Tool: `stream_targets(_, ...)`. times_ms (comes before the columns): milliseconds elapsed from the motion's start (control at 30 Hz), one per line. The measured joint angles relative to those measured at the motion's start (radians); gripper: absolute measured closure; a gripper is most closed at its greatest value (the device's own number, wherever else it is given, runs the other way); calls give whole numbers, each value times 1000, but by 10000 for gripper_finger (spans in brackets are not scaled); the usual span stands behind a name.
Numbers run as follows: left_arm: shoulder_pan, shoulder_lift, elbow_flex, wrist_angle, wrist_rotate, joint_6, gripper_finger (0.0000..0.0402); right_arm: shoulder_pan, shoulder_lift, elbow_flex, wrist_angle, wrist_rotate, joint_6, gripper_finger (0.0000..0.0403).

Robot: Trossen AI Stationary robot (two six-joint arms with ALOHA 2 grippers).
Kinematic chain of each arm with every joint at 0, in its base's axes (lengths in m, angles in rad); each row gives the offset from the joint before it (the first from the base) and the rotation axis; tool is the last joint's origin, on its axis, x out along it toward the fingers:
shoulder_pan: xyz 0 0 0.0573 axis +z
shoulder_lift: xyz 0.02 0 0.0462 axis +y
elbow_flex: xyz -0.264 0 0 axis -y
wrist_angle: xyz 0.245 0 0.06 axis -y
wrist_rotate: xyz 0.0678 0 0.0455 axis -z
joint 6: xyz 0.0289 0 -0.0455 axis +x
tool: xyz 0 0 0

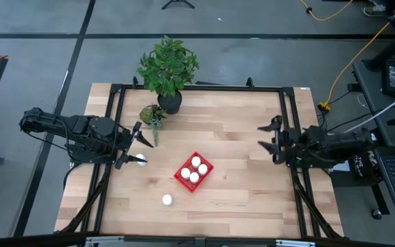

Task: Pick and place pill bottles into a basket
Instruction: Put the top white medicine bottle into the red bin

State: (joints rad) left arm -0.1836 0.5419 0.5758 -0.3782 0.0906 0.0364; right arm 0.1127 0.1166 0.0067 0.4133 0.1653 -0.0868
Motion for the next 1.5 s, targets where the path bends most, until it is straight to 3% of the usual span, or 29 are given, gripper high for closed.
stream_targets(167,0,0,0,0,0,2,130,-49,-117,0,3,2,0,139)
stream_targets(600,0,0,0,1,-5,11,130,-58,-106,1,14,2,0,139)
stream_targets(867,0,0,0,1,-8,29,130,-58,-107,1,-369,-4,-1,139)
stream_targets(1500,0,5,0,74,7,32,130,-58,-90,0,-361,-19,0,139)
